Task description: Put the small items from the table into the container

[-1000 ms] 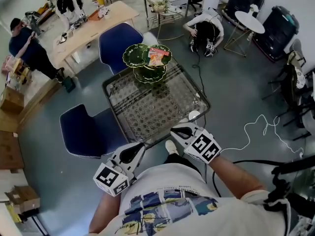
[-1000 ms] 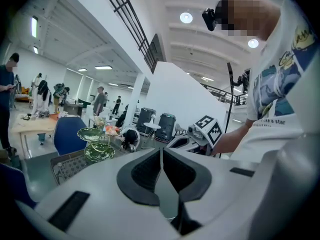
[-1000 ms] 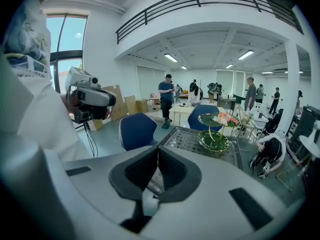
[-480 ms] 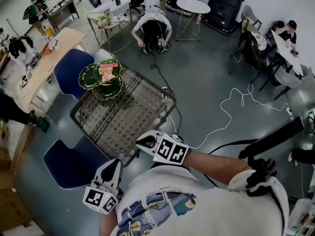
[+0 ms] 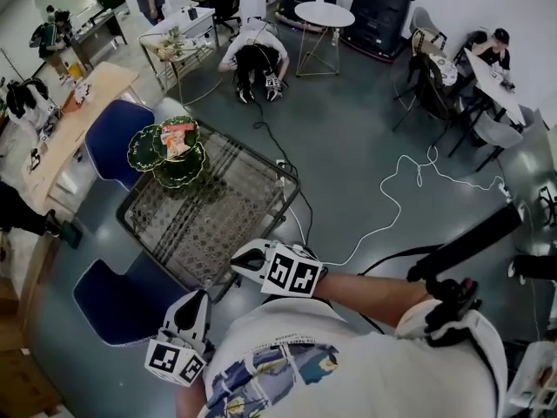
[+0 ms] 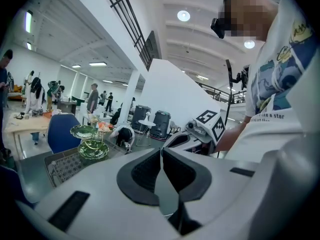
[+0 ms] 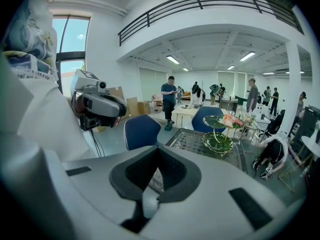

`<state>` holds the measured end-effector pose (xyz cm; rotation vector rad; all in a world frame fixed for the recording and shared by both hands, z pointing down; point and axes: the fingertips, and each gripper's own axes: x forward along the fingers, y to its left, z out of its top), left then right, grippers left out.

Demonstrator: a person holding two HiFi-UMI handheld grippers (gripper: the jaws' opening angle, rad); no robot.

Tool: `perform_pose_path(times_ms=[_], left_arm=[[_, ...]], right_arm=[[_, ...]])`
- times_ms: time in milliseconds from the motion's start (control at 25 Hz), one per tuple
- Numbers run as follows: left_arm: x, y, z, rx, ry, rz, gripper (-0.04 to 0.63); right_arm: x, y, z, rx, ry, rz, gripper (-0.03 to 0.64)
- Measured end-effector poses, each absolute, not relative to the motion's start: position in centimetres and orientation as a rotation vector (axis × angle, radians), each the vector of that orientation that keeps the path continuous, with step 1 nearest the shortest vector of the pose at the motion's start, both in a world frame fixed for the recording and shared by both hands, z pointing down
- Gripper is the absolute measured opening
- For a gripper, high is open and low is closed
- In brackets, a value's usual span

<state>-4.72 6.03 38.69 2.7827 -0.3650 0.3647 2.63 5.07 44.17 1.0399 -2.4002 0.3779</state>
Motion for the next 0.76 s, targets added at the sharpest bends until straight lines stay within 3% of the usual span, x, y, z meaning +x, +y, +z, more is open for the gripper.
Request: perform_pose_path(times_ms=[760], left_arm=[[-4.4,3.6,39.1,2.76,-0.399,0.375,0.011]], right_arm=[[2.7,2.8,45.0,0.98,-2.411,0.399,0.009]])
